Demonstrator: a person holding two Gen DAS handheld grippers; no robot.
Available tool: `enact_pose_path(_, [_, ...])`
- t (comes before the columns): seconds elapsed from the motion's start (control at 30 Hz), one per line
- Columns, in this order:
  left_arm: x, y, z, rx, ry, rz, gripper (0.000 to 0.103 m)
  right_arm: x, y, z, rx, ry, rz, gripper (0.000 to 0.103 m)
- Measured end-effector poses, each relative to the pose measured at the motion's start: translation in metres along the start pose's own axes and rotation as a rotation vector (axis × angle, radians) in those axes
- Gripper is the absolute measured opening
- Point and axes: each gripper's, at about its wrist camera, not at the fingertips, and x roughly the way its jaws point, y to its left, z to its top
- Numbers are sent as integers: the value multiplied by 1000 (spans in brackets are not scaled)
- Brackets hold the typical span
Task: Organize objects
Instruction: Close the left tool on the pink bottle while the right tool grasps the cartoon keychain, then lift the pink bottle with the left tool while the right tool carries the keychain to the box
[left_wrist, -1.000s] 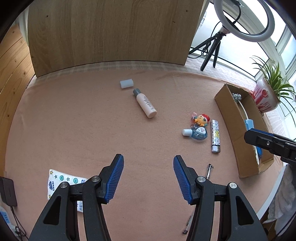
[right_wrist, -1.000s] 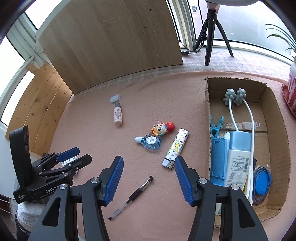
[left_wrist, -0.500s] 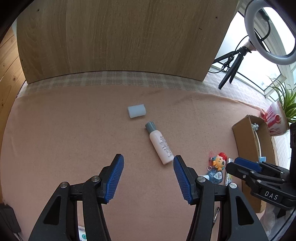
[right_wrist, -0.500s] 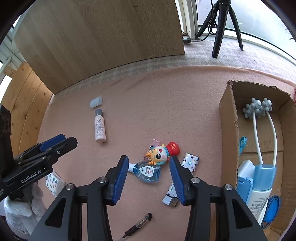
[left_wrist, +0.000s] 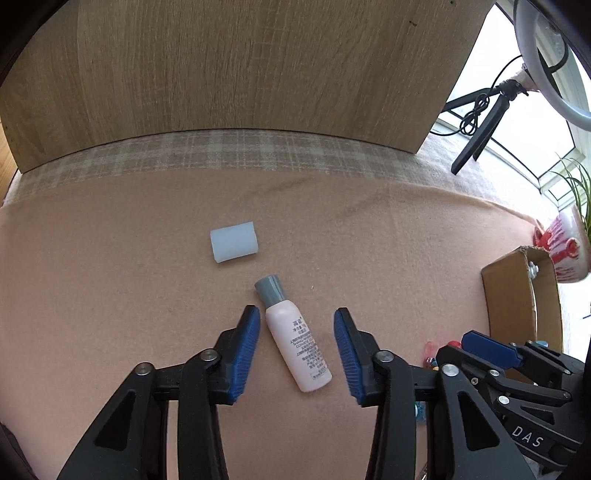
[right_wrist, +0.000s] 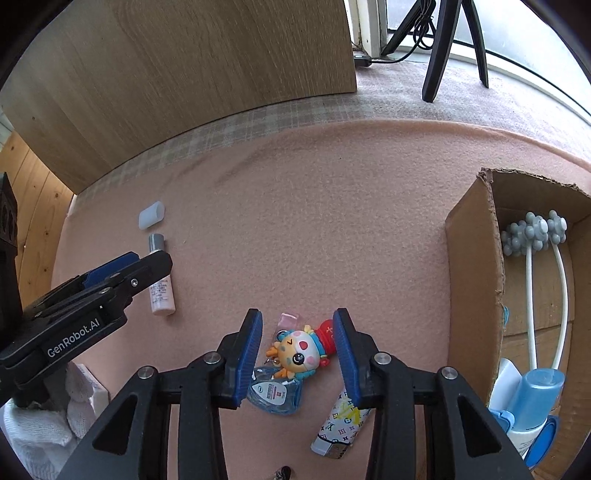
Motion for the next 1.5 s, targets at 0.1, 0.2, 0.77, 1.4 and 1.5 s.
enact_pose_path(0.1, [8,-2,-5,15,16,-6,21,0,1,0,-9,5,-25,36])
enact_pose_path(0.2, [8,-7,-9,43,3,2,21,3,-4,2,5,1,-64,36])
enact_pose_path(0.77, [-31,11,-96,90,19,-37,21,6,44,-62,-165,50,121,28])
enact_pose_path(1.4, [-68,25,-179,85,-10,-10,21,-33,33,-110,-232,-66,114,35])
enact_pose_path(1.5, [-70,28,-184,74,-12,-14,21,-32,39,-114,-230,-40,117,35])
